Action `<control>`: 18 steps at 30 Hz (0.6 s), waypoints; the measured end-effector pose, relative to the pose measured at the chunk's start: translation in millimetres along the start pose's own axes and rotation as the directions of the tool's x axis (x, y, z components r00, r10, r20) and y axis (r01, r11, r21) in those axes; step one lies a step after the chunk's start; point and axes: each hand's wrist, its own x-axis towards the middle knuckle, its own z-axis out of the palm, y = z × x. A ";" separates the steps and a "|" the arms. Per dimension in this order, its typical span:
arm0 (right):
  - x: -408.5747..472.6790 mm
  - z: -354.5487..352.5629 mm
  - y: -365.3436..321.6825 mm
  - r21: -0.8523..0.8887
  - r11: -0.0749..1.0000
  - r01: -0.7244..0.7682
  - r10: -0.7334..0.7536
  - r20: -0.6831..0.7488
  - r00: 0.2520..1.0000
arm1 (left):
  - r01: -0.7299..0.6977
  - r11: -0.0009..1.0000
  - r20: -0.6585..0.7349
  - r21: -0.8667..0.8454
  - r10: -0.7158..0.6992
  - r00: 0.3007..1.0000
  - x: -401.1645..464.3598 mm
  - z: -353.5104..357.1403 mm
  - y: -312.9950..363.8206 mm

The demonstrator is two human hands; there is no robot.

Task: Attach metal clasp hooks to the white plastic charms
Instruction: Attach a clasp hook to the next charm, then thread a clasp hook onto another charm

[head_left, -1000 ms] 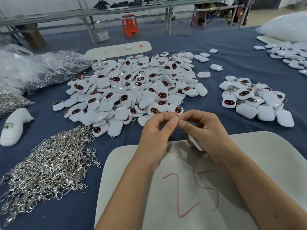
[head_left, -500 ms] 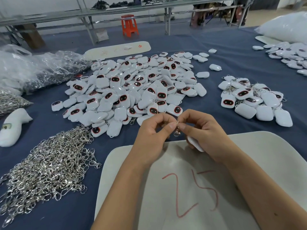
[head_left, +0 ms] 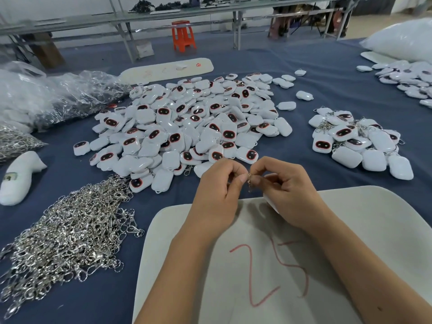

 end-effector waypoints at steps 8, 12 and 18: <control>-0.2 1.1 0.4 -0.017 0.999 0.039 -0.040 -0.072 0.997 | -0.066 0.994 -0.110 0.083 0.075 0.991 -0.7 8.3 1.7; -0.1 2.0 -1.3 -0.015 0.998 0.053 -0.054 -0.083 0.995 | -0.095 0.992 -0.133 0.084 0.106 0.985 -1.2 10.0 4.7; 0.9 -1.5 -1.7 -0.202 0.970 0.135 -0.155 -0.086 0.984 | -0.106 0.992 -0.136 0.068 0.114 0.984 -3.3 8.1 8.6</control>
